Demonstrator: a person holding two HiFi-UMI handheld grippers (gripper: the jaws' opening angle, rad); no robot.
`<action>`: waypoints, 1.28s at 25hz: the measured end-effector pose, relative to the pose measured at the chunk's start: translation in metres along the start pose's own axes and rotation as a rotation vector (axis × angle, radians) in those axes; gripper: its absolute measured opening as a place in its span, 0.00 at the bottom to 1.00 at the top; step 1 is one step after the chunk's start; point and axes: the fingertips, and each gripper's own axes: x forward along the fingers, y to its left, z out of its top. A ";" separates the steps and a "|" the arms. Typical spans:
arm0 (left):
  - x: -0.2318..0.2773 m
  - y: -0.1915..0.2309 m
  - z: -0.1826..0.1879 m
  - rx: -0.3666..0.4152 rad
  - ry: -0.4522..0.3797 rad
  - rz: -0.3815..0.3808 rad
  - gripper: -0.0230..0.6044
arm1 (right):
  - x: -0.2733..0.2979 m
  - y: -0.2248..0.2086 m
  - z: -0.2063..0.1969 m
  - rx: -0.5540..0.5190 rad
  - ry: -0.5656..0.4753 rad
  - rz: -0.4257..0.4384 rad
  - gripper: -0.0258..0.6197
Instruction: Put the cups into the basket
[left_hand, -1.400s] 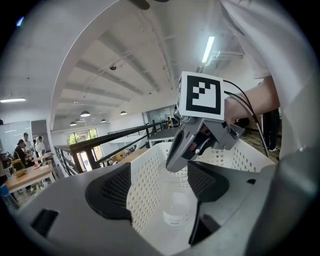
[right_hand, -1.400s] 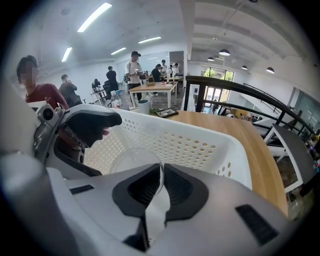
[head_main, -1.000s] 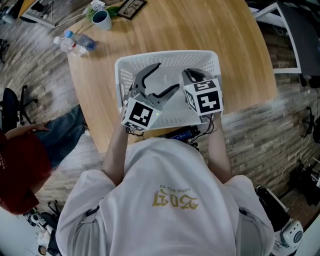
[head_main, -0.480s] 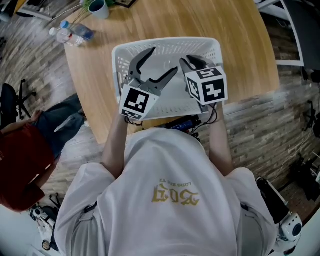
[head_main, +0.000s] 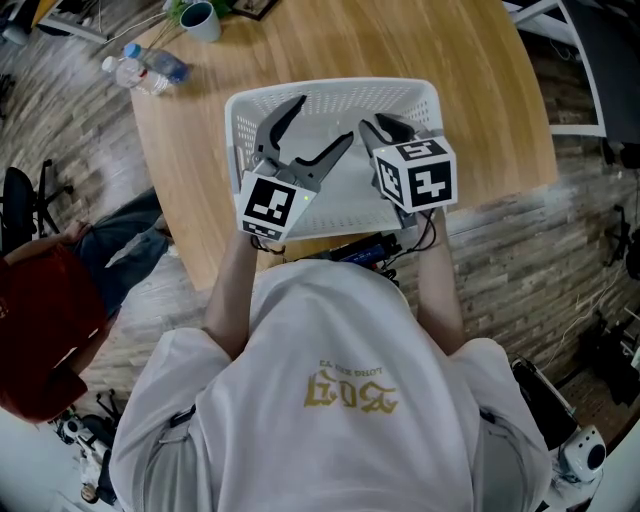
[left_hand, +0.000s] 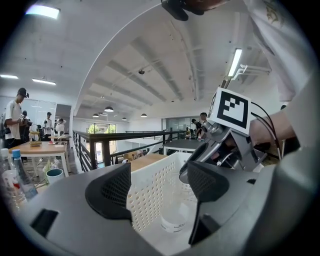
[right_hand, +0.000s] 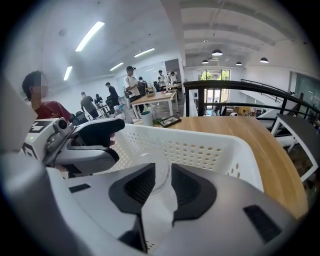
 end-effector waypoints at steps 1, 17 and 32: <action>-0.001 0.001 0.001 -0.006 -0.007 0.005 0.61 | 0.001 0.000 0.000 0.006 -0.003 0.001 0.18; -0.011 0.020 0.023 -0.099 -0.083 0.088 0.61 | -0.005 0.000 0.007 0.028 -0.067 -0.001 0.20; -0.017 0.022 0.016 -0.104 -0.056 0.118 0.61 | -0.011 0.002 0.018 0.052 -0.155 0.010 0.20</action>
